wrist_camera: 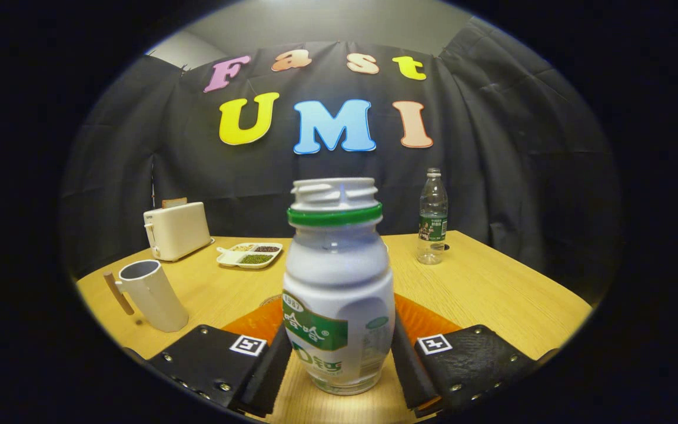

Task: Take the bottle from table, then pour the juice into the cup, finally place the bottle on the coaster

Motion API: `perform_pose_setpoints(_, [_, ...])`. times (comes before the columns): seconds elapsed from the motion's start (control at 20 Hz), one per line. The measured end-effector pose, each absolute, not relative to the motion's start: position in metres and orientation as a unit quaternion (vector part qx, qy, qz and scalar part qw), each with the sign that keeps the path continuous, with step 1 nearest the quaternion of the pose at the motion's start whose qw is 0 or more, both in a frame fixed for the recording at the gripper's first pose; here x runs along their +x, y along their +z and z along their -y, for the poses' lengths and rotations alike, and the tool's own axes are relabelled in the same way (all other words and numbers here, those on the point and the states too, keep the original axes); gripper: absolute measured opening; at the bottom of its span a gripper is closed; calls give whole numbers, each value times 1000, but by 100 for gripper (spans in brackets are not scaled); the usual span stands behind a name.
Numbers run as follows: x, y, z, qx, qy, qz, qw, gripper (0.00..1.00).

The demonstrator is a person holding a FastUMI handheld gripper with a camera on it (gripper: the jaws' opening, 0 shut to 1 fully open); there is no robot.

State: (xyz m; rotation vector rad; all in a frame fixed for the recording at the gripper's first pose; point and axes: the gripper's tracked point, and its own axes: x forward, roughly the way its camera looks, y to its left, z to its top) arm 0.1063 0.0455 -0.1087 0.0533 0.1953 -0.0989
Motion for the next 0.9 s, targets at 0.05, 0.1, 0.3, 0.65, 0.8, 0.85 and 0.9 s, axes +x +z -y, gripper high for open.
perform_pose_setpoints(0.05, [106,-107,-47,26,-46,-101,994,78])
perform_pose_setpoints(0.1, [107,-103,-48,30,-40,-104,993,78])
perform_pose_setpoints(0.3, [109,-87,-52,10,-29,-92,995,76])
perform_pose_setpoints(0.65, [115,-53,-71,-77,2,-75,994,76])
perform_pose_setpoints(0.8, [118,-44,-88,-122,19,-70,990,76])
perform_pose_setpoints(0.85, [120,-39,-93,-139,24,-66,988,76])
perform_pose_setpoints(0.9, [121,-36,-98,-156,28,-63,985,76])
